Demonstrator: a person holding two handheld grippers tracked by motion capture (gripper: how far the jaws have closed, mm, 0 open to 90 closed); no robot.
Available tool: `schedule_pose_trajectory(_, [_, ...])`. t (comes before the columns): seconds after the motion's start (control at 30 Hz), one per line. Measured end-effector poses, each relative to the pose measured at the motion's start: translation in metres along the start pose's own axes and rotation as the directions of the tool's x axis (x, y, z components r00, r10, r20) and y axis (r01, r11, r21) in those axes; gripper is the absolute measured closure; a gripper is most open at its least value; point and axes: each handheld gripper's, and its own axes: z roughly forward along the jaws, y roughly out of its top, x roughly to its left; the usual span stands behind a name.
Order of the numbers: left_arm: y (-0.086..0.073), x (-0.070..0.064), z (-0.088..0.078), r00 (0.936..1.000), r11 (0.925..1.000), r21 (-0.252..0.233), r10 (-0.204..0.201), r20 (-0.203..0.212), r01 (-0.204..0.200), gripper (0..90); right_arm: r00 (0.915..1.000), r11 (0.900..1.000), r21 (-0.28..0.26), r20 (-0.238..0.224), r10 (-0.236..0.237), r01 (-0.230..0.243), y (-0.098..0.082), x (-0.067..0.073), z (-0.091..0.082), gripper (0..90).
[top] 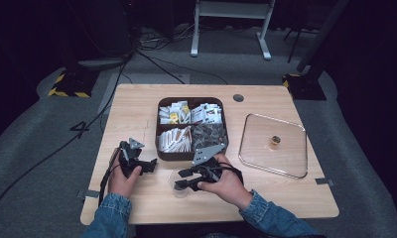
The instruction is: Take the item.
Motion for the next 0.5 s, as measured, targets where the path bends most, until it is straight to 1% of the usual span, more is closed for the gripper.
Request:
schedule_pose_trajectory(0.2, [0.000,0.000,0.000,1.0000,1.0000,0.000,0.000,0.000,0.000,0.1,0.9999,1.000,-0.020,0.013,-0.002,0.003,0.003,-0.001,-0.005,57.8])
schedule_pose_trajectory(0.37, [0.000,0.000,0.000,1.0000,1.0000,-0.001,-0.002,0.002,0.002,0.1,0.9993,0.999,-0.041,0.037,-0.010,0.011,0.010,-0.003,-0.010,55.9])
schedule_pose_trajectory(0.5, [0.000,0.000,0.000,1.0000,1.0000,0.001,0.004,0.004,-0.004,0.1,0.9979,0.998,-0.064,0.062,-0.016,0.020,0.017,-0.004,-0.019,54.5])
